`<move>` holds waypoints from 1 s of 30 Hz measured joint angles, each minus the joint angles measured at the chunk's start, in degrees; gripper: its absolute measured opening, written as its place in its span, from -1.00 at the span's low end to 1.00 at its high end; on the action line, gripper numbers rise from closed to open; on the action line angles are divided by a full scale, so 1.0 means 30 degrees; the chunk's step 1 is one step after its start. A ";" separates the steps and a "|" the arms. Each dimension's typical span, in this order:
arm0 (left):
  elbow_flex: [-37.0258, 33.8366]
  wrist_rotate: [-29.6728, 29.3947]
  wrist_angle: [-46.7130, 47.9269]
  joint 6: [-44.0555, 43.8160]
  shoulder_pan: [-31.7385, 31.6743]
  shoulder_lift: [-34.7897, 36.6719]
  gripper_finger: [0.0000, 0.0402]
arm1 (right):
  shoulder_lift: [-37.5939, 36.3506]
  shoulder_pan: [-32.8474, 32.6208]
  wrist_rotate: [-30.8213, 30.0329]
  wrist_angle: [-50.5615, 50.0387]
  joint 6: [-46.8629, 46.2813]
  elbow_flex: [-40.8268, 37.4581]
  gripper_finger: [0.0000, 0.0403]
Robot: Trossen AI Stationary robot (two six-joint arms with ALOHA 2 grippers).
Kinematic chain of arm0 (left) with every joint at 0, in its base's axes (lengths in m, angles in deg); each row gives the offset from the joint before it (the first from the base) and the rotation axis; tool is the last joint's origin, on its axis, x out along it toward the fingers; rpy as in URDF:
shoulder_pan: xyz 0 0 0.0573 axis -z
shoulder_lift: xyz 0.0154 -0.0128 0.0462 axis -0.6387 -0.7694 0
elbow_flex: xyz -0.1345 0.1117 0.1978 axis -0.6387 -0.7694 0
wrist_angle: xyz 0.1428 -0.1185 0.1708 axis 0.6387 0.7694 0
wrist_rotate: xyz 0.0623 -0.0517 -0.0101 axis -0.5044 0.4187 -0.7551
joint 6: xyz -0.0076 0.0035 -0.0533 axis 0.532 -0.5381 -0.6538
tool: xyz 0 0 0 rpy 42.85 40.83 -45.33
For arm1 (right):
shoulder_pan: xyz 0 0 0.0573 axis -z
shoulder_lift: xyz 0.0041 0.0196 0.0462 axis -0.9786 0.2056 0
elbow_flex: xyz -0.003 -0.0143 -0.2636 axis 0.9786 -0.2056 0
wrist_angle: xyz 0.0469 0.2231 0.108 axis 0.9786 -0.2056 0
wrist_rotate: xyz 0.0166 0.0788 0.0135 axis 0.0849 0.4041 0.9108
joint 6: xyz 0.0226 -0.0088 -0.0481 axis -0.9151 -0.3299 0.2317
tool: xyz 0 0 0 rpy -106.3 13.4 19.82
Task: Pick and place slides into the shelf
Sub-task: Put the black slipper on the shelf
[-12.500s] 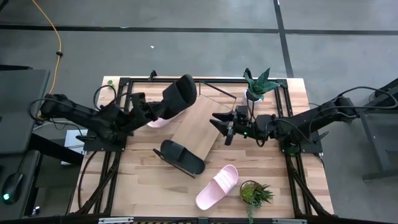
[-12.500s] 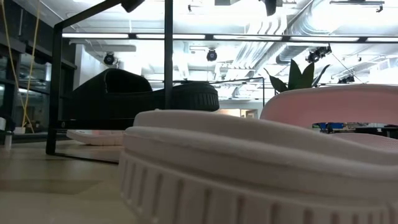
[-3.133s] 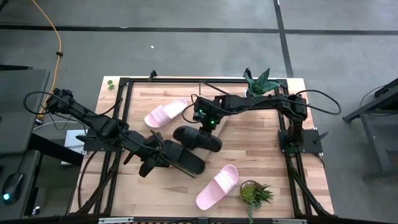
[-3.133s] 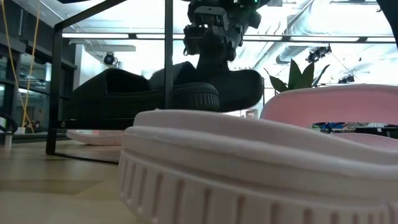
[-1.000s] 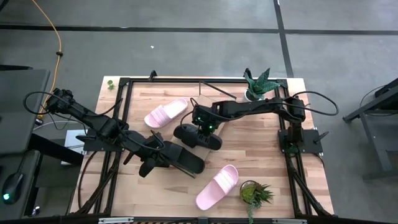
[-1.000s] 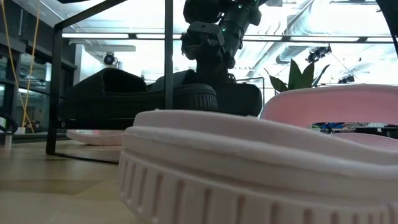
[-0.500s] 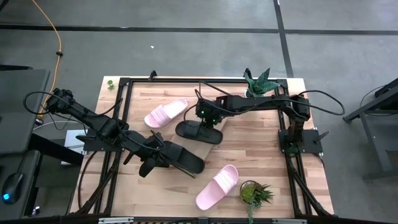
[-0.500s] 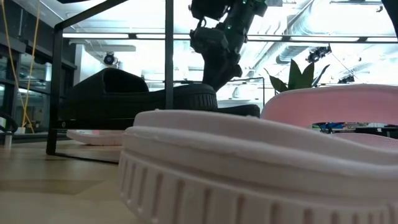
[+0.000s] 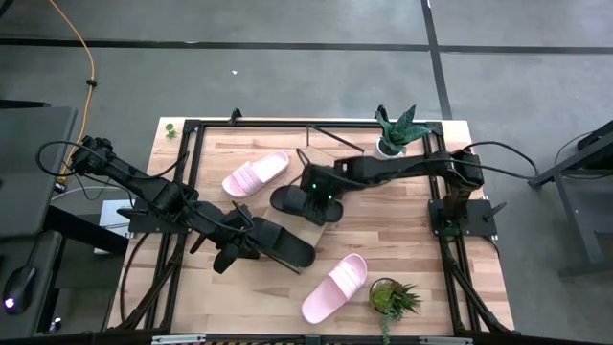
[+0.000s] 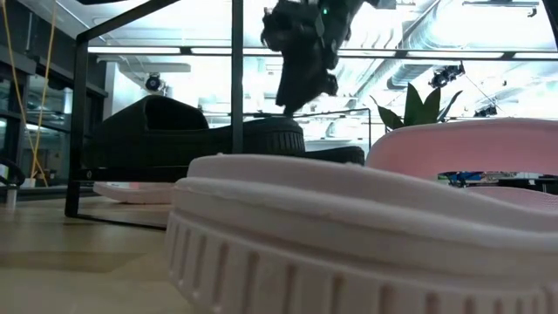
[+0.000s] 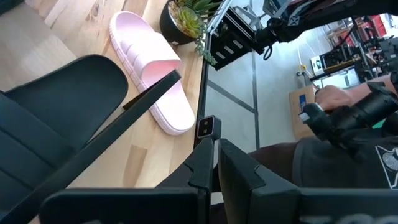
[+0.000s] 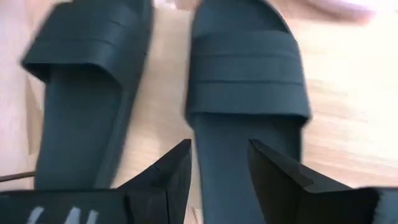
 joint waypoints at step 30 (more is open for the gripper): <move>0.0000 -0.3638 0.3657 0.1662 0.1996 0.5389 -0.93 | -0.7370 -0.4914 -1.0682 0.4567 -0.5171 -0.3824 -0.29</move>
